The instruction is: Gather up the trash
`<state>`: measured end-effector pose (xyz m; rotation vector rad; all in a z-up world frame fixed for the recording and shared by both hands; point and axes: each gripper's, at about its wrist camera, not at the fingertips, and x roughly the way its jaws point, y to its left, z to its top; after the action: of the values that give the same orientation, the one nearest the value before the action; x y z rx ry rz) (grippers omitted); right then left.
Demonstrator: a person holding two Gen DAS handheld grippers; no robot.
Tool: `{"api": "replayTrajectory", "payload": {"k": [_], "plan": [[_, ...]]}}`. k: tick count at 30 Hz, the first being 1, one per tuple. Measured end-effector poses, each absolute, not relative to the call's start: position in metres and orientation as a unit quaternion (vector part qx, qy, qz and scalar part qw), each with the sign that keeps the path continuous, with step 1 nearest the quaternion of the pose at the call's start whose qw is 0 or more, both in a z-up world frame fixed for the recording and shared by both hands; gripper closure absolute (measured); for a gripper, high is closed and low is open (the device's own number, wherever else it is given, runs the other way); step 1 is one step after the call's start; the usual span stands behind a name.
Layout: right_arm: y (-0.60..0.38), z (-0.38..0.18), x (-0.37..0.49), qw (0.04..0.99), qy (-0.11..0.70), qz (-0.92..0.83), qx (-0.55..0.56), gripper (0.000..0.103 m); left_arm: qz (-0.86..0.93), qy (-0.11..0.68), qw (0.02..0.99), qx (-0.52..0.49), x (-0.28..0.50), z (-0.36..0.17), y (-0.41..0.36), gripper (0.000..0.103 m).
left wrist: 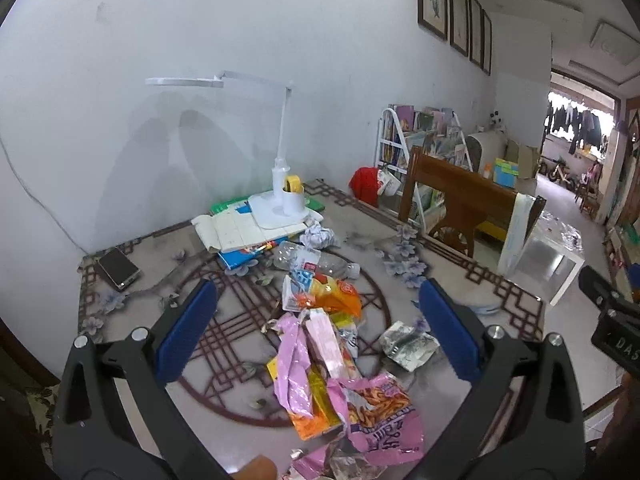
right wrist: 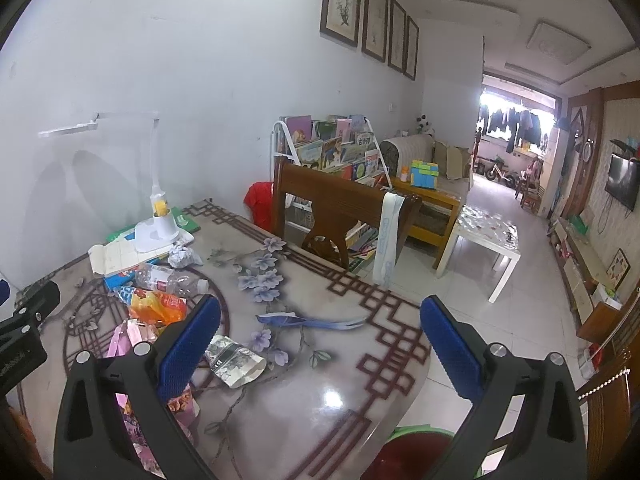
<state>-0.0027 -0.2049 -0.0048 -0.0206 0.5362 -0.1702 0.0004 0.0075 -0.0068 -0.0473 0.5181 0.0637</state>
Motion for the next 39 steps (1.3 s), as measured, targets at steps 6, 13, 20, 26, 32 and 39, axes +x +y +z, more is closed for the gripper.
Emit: {"api": "replayTrajectory", "payload": {"k": [6, 13, 20, 26, 32, 39], "plan": [[-0.203, -0.005, -0.002, 0.96, 0.265, -0.086, -0.008, 0.007, 0.017, 0.27, 0.962, -0.033, 0.0, -0.006, 0.004, 0.004], [-0.208, -0.005, -0.008, 0.961, 0.261, -0.091, 0.0, 0.007, 0.01, 0.271, 0.962, -0.032, -0.001, -0.003, 0.0, 0.004], [-0.209, -0.005, -0.009, 0.961, 0.26, -0.09, 0.0, 0.007, 0.01, 0.273, 0.961, -0.032, 0.0, -0.001, 0.0, 0.004], [-0.212, -0.004, -0.011, 0.961, 0.263, -0.091, 0.004, 0.007, 0.011, 0.274, 0.961, -0.033, 0.001, 0.0, 0.001, 0.004], [-0.212, -0.005, -0.011, 0.96, 0.264, -0.09, 0.002, 0.007, 0.011, 0.275, 0.961, -0.033, 0.001, -0.001, 0.003, 0.004], [-0.217, -0.006, -0.012, 0.959, 0.269, -0.092, 0.002, 0.007, 0.012, 0.28, 0.959, -0.031, 0.002, -0.006, 0.004, 0.004]]}}
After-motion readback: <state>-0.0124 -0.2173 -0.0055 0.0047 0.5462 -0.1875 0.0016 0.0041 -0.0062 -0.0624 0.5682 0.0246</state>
